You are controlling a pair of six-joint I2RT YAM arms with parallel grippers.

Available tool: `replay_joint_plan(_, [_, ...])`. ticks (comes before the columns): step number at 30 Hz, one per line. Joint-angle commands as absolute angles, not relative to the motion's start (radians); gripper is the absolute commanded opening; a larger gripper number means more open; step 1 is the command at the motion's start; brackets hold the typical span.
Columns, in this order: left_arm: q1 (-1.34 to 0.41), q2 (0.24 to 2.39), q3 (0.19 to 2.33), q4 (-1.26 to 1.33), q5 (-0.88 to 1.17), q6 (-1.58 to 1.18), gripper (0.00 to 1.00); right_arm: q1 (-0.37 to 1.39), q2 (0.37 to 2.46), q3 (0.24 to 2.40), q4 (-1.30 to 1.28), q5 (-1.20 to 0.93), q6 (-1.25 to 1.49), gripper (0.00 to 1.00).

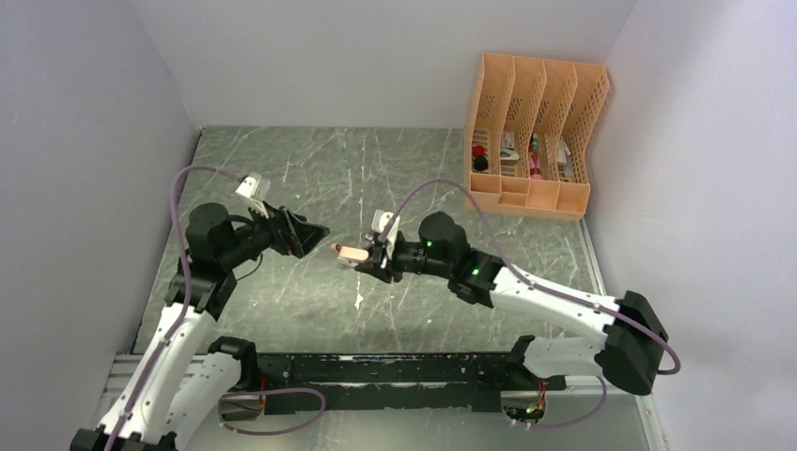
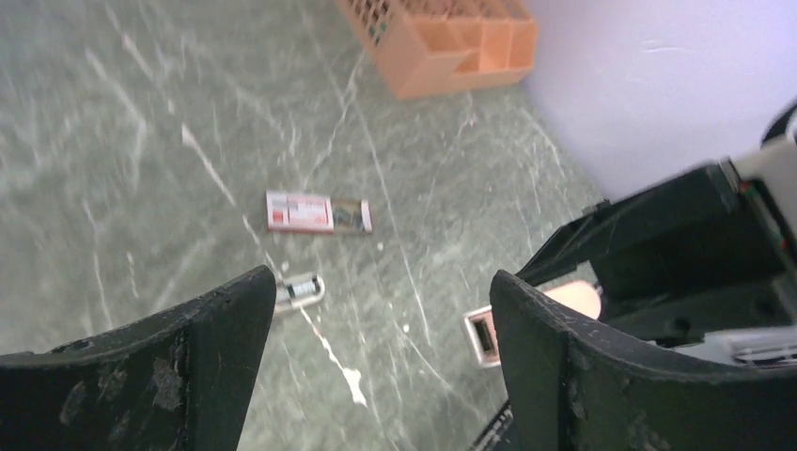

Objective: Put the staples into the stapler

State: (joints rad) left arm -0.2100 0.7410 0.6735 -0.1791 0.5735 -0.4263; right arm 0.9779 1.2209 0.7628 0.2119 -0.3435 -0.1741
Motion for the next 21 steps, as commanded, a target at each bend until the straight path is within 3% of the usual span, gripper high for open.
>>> replay_joint_plan(1, [-0.202, 0.637, 0.642, 0.039, 0.649, -0.27, 0.9, 0.935, 1.148, 0.88, -0.069, -0.459, -0.227, 0.0])
replay_joint_plan(7, [-0.202, 0.482, 0.485, 0.344, 1.038, -0.011, 0.88, 0.891, 1.115, 1.013, -0.243, -0.531, -0.264, 0.0])
replay_joint_plan(12, [-0.204, 0.554, 0.505, 0.426, 1.238, 0.079, 0.88, 0.888, 1.13, 1.112, -0.304, -0.601, -0.295, 0.0])
replay_joint_plan(21, [-0.235, 0.674, 0.595, 0.311, 1.27, 0.236, 0.88, 0.888, 1.157, 1.143, -0.301, -0.644, -0.299, 0.0])
